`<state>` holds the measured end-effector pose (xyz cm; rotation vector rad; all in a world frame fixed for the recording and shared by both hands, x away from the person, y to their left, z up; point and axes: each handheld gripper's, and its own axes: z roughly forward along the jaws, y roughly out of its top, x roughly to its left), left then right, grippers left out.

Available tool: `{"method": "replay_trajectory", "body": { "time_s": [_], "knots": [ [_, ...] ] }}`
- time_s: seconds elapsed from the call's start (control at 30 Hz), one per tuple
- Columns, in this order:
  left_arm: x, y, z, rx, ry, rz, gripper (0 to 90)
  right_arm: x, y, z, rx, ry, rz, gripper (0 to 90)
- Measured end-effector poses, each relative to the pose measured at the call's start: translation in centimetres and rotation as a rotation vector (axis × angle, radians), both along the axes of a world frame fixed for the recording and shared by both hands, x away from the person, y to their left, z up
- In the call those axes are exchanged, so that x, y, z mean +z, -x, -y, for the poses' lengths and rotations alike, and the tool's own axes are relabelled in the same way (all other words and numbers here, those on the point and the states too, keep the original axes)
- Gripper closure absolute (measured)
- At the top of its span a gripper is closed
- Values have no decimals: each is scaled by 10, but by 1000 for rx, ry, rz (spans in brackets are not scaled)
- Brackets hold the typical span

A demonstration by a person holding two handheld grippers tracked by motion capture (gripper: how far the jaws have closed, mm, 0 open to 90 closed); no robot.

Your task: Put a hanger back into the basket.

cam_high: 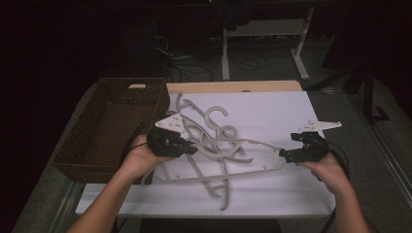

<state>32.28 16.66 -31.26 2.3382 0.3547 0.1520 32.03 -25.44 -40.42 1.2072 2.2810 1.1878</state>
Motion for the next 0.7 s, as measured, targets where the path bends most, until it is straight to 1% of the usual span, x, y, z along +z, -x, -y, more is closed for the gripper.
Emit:
{"method": "replay_trajectory", "body": {
  "time_s": [0.1, 0.2, 0.27, 0.47, 0.6, 0.7],
  "knots": [
    [11, -3, -5, 13, -13, 14, 819, -4, -1, -4, -9, 1, -1, 92],
    [20, -5, -13, 20, 4, 15, 820, -6, -2, -4, -20, 12, -3, 80],
    [26, -6, -20, 32, 12, 23, 820, -8, -3, -3, -33, 10, -2, 79],
    [43, -11, -44, 91, 26, 52, 820, -9, -4, -3, -45, 18, -4, 70],
    [57, -14, -60, 130, 35, 78, 820, -11, -5, -5, -46, 29, -7, 63],
    [66, -17, -74, 159, 40, 97, 820, -12, -5, -6, -43, 29, -7, 59]
  ]
}}
